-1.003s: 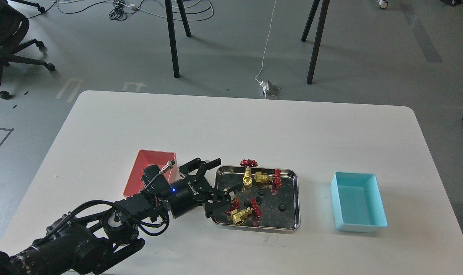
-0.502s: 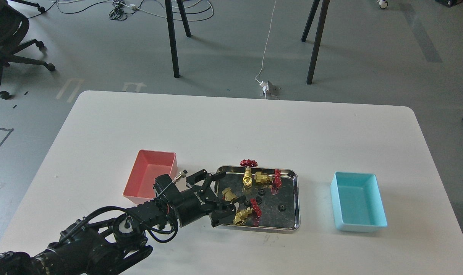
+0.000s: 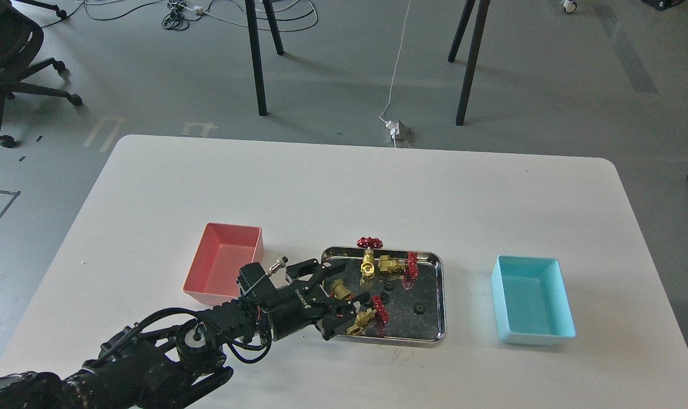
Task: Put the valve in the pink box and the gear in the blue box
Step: 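Close the left gripper on the brass valve with red handle, then carry the valve with the left gripper into the pink box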
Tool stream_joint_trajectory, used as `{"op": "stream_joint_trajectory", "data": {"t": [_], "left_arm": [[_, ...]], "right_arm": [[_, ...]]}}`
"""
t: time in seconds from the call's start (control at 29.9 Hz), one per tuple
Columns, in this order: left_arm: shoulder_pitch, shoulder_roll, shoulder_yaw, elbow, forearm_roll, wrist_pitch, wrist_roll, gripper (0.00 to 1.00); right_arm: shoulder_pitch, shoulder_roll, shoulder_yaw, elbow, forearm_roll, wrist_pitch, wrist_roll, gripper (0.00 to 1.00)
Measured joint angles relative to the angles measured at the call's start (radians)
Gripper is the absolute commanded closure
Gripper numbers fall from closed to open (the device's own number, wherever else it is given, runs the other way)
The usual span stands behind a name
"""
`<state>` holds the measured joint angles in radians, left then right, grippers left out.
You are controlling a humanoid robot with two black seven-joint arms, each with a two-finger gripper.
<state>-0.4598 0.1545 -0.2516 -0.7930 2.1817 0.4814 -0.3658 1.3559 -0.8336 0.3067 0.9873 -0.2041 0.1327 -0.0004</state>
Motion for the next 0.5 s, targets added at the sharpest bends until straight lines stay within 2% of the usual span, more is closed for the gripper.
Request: {"op": "stream_joint_trajectory", "data": {"t": [0.27, 0.5], "left_arm": [[0.011, 0.012, 0.000, -0.001, 0.000, -0.003, -0.019, 0.78], [0.007, 0.031, -0.038, -0.030, 0.000, -0.003, -0.021, 0.79]], "right_arm": [[-0.001, 0.011, 0.000, -0.013, -0.002, -0.001, 0.000, 0.01], [-0.003, 0.014, -0.002, -0.028, -0.002, 0.000, 0.001, 0.01]]}}
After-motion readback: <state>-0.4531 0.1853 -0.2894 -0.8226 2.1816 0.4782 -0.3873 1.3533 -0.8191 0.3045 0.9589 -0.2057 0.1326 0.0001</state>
